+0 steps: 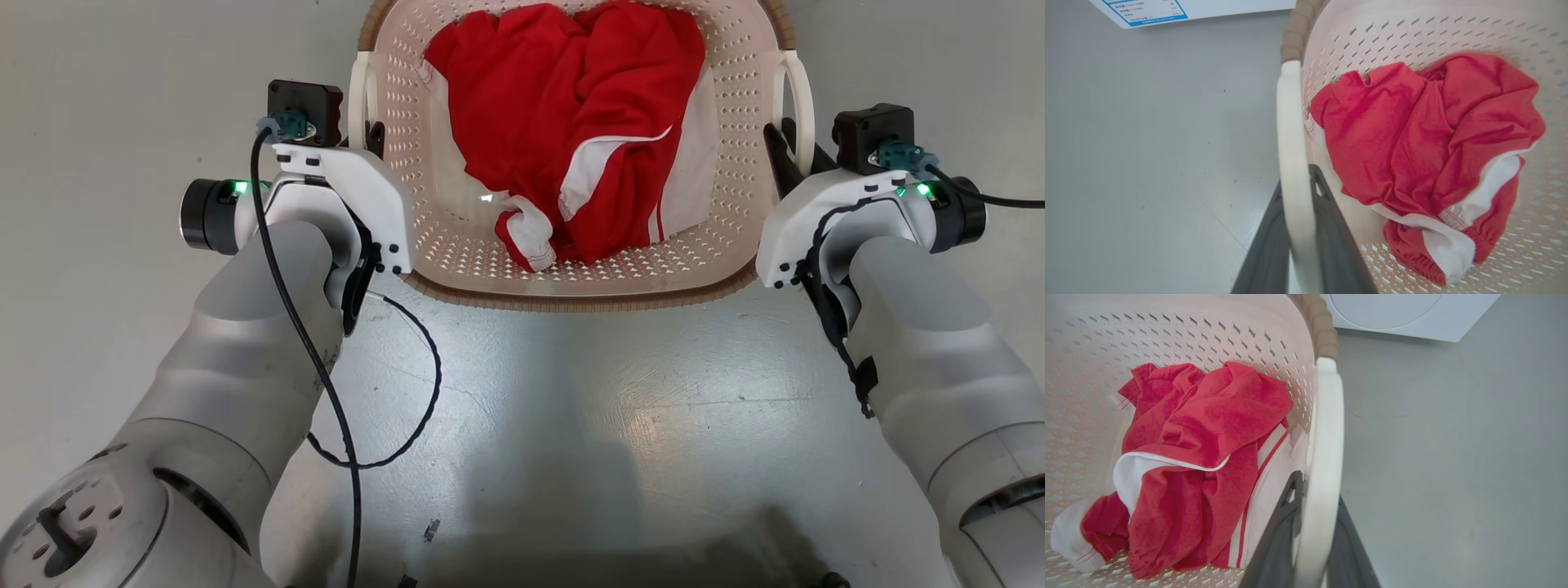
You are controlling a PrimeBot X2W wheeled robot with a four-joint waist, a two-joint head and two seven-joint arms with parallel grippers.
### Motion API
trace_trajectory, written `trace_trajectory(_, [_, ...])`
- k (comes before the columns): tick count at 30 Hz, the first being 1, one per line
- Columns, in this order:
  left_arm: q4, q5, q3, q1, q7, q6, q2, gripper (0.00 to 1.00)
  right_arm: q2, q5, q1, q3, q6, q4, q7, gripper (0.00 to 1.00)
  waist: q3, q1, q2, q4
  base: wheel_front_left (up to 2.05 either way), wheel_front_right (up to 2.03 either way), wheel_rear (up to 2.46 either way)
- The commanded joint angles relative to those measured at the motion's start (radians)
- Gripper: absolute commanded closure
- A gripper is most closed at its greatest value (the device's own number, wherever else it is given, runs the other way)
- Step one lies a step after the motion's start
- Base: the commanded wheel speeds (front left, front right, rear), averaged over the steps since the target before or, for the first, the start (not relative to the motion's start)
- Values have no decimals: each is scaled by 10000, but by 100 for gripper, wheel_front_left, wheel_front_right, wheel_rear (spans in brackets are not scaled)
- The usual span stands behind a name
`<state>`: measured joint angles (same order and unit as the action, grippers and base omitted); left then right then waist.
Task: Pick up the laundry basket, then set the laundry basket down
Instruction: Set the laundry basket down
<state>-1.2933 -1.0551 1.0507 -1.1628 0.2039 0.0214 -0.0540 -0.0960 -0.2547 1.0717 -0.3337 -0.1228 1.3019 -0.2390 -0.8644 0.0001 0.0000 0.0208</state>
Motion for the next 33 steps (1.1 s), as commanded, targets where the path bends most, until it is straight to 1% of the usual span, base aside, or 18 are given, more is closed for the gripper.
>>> trace_trajectory(1, [48, 21, -68, -247, 89, -49, -169, 100, 269, 245, -339, -117, -79, -112, -143, 100, -4, 0, 0, 7, 0, 0, 0])
trace_trajectory(18, [32, -19, 5, -254, -45, -44, -178, 100, 403, 1095, -402, 703, -79, -111, -116, 100, -89, 0, 0, -36, 0, 0, 0])
trace_trajectory(33, [27, -27, 83, -281, -101, -47, -212, 100, 453, 1402, -458, 1080, -79, -111, -107, 100, -175, 0, 0, -67, 0, 0, 0])
